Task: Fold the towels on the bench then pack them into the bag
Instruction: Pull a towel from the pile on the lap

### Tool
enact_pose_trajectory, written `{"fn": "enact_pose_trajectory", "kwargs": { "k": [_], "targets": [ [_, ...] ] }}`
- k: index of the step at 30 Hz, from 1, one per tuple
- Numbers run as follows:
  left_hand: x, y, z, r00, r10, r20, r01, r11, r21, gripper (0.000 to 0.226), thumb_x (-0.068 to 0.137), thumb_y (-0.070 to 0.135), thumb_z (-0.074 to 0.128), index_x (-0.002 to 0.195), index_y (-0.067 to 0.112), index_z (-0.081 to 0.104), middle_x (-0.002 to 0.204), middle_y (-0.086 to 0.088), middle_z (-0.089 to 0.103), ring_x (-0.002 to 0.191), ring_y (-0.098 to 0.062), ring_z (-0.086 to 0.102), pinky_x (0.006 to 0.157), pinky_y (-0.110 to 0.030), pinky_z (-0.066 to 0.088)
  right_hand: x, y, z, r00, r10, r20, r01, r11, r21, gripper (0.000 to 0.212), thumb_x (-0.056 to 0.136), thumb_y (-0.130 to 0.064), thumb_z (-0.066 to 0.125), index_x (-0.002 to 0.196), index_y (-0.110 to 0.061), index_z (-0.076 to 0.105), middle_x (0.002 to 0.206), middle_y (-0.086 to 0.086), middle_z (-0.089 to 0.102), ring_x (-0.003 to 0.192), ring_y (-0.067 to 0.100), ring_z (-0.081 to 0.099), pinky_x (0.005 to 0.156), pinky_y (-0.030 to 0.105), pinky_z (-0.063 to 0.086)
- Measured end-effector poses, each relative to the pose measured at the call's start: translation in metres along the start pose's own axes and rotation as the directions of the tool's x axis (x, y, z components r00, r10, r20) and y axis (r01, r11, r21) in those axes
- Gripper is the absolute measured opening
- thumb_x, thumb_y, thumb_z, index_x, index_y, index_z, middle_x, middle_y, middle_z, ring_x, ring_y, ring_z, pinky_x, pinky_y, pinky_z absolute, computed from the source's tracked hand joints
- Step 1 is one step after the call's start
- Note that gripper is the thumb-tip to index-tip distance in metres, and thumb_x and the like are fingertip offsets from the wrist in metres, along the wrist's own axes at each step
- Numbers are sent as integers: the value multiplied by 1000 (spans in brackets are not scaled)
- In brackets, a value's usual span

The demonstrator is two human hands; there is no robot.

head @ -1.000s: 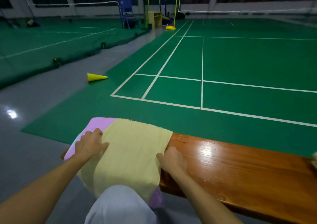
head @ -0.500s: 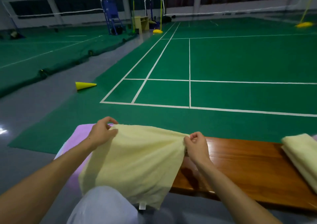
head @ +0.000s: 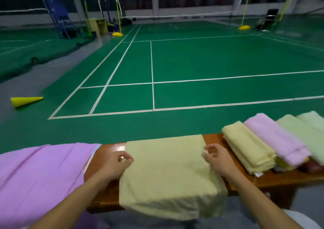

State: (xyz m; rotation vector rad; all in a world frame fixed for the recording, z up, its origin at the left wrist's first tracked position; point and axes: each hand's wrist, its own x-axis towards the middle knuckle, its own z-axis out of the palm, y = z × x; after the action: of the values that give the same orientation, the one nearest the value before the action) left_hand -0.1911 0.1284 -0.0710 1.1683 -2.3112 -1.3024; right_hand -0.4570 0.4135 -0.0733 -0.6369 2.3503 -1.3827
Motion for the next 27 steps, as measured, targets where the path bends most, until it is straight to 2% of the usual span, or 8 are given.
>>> {"fn": "enact_pose_trajectory", "kwargs": {
  "k": [5,8,12,15,17,21,23,27],
  "targets": [
    [16,7,5,994,-15,112,5,996,87,16,84,8,85,91,19,75,54,4,38,41,-11,35,45,-24,27,5,10,-18,988,-91,126,95,995,-20,15,93,-14,76,104,-24,77,76,9,68,63,9,51,56,15,41],
    [16,23,4,972,-91,216,66,991,119,21,79,7,89,94,15,76,57,5,47,41,-5,43,43,-21,34,4,9,-26,979,-8,203,0,999,40,12,92,-13,78,103,-15,81,97,16,77,75,9,63,64,15,49],
    [10,45,-11,945,-147,292,104,982,157,27,75,15,93,96,15,78,76,-3,64,61,-12,59,47,-17,46,1,5,-29,962,55,266,-77,994,73,9,90,-22,82,99,-21,83,98,10,79,76,7,68,63,26,53],
    [1,53,-24,956,-69,286,30,990,140,27,74,16,94,97,19,80,64,1,49,54,-11,48,45,-17,39,-5,-2,-36,966,27,257,-55,993,100,12,86,-27,85,98,-26,83,100,5,78,82,6,70,70,23,55],
    [-6,53,-32,952,-37,304,36,999,9,29,72,11,94,97,18,81,62,2,37,50,-9,41,48,-20,37,-11,-9,-40,985,-11,174,-10,992,122,15,82,-27,88,97,-28,84,101,-3,78,91,5,70,81,25,56],
    [-21,58,-52,974,23,226,22,981,-193,29,77,0,88,101,14,81,88,-23,71,77,-20,68,72,-35,61,-29,-26,-45,997,-34,68,16,967,254,20,80,-15,89,99,-21,84,101,3,78,92,11,72,77,29,60],
    [-28,66,-64,988,77,134,-47,975,-218,29,76,0,88,102,10,81,100,-26,74,80,-21,70,71,-32,62,-35,-40,-53,997,-74,22,67,968,241,22,80,-16,89,101,-21,84,102,5,78,96,19,70,77,36,61],
    [-36,92,-90,981,193,18,-186,964,-191,31,76,0,89,103,10,79,84,-11,74,73,-14,66,62,-19,56,-36,-75,-77,982,-191,-13,190,964,188,30,80,-23,89,109,-25,82,102,0,78,96,17,70,68,23,59]
  ]
}}
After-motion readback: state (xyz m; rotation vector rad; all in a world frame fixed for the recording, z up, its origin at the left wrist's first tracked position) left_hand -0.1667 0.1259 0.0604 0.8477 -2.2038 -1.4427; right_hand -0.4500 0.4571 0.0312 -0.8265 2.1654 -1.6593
